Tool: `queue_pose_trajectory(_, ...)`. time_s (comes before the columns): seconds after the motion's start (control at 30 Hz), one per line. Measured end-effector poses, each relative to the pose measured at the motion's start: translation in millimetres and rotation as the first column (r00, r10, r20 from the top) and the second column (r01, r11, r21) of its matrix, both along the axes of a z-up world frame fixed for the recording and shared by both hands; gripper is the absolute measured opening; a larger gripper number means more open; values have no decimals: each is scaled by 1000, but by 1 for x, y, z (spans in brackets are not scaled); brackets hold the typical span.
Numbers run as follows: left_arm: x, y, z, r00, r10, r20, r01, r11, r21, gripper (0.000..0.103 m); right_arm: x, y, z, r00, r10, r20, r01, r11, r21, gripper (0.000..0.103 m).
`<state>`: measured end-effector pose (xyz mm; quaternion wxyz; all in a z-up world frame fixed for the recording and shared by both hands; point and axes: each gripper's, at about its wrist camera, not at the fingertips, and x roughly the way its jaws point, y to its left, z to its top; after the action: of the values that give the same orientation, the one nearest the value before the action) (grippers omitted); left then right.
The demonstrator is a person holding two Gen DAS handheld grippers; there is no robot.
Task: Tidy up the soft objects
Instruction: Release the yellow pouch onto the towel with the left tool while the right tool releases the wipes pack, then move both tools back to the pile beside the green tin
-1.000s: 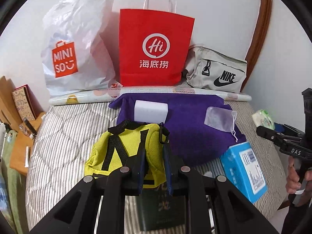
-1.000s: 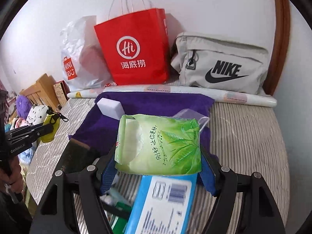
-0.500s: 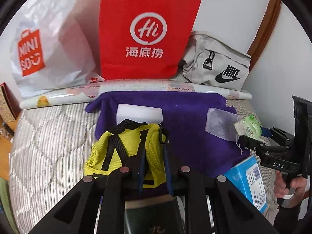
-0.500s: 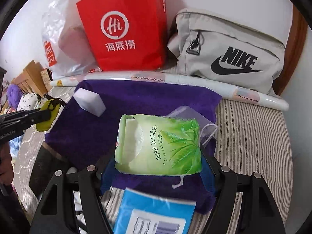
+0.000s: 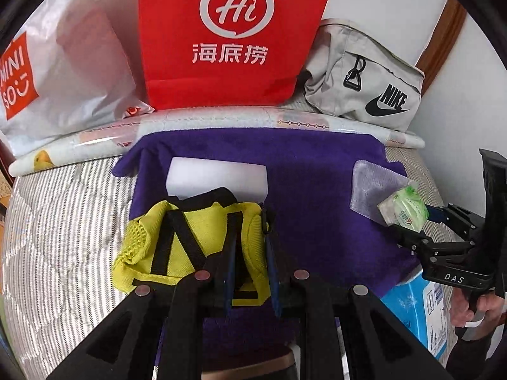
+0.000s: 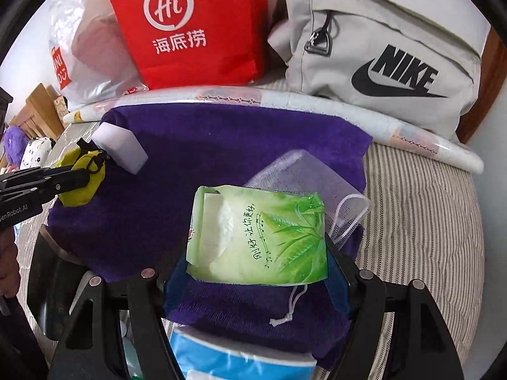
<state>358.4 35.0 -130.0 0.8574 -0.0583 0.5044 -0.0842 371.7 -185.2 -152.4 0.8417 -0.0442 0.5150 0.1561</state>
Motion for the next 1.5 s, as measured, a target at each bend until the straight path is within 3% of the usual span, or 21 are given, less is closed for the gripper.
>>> queue_pose_trajectory(0.17,5,-1,-5,1000,-10,-16,10,1000,-25,18,4,1,-5,1000,5,-21,-5,1000,12,74)
queue_pose_trajectory(0.23,5,-1,-4,1000,-14,-19,14,999,-32,23,5,2,-6,1000,15,-25,-14,1000,10,74)
queue_pose_trajectory(0.33,4,-1,0,1000,-21,-18,20,999,-42,38,6,4,-7,999,22,-36,-21,1000,16,74)
queue_pose_trajectory(0.37,3,-2,2,1000,-26,-16,25,999,-37,51,6,4,-7,999,22,-43,-21,1000,20,74)
queue_pose_trajectory(0.4,1,-3,4,1000,-30,-8,29,999,-30,56,5,3,-6,999,20,-43,-19,999,30,74)
queue_pose_trajectory(0.6,-15,-8,25,998,-46,38,46,999,6,56,-3,-5,9,999,-2,-47,6,996,87,75)
queue_pose_trajectory(0.9,-67,-7,59,991,-35,133,28,998,52,56,-37,-12,45,999,-11,46,8,998,65,76)
queue_pose_trajectory(1.07,-99,-11,73,986,-38,161,28,998,61,56,-66,-17,64,996,-18,91,9,995,99,76)
queue_pose_trajectory(1.27,-140,-18,72,992,-47,118,46,999,14,56,-115,-21,74,994,-5,108,-13,986,165,76)
queue_pose_trajectory(1.5,-189,-8,57,996,15,92,-15,1000,-10,56,-175,-3,61,991,72,114,-90,983,159,76)
